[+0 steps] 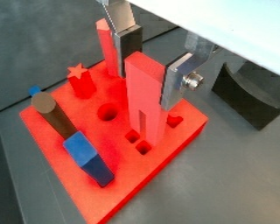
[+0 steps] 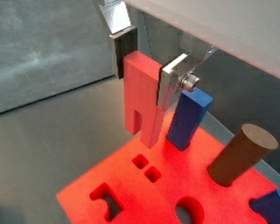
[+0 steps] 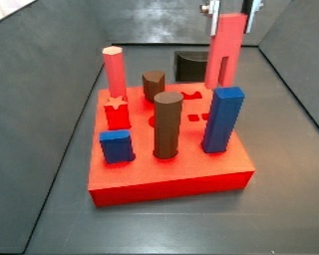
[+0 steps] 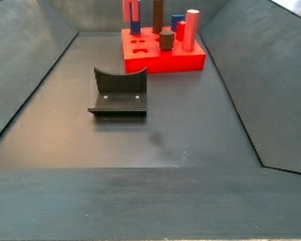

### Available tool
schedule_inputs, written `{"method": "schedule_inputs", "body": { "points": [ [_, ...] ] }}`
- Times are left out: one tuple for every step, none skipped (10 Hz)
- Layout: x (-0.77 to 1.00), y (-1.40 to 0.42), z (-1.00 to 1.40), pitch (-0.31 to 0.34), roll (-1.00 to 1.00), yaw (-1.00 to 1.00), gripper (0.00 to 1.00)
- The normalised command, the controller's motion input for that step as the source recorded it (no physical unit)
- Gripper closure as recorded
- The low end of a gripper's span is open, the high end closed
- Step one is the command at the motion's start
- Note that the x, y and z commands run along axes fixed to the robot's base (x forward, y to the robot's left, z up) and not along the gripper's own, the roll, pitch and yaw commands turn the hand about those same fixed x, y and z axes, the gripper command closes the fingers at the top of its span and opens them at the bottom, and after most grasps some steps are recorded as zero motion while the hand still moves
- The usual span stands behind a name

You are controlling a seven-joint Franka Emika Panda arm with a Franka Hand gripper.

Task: Pick up the double-square object. Move up. Move to above the board. Insert the double-square object.
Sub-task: Insert the double-square object.

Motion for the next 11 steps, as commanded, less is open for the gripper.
{"method": "schedule_inputs", "body": {
  "points": [
    [-0.03, 0.00, -0.81, -0.043, 0.23, 0.00, 1.00],
    [0.00, -0.03, -0.84, -0.060, 0.20, -0.02, 1.00],
    [0.00, 0.00, 0.00, -0.001, -0.02, -0.01, 1.00],
    [0.00, 0.00, -0.21, 0.000, 0.00, 0.00, 1.00],
    [-0.19, -0.11, -0.58, -0.057, 0.05, -0.15, 1.00],
    [-0.20, -0.11, -0.43, -0.043, 0.03, -0.18, 1.00],
    [0.00, -0.02, -0.02, 0.000, 0.00, 0.00, 1.00],
    [0.00, 0.00, -0.25, -0.021, 0.00, 0.00, 1.00],
    [0.00, 0.00, -0.42, -0.004, 0.01, -0.12, 1.00],
    [0.08, 0.00, -0.63, 0.000, 0.14, -0.13, 1.00],
    [0.10, 0.00, -0.71, 0.000, 0.18, -0.17, 1.00]
  ]
}}
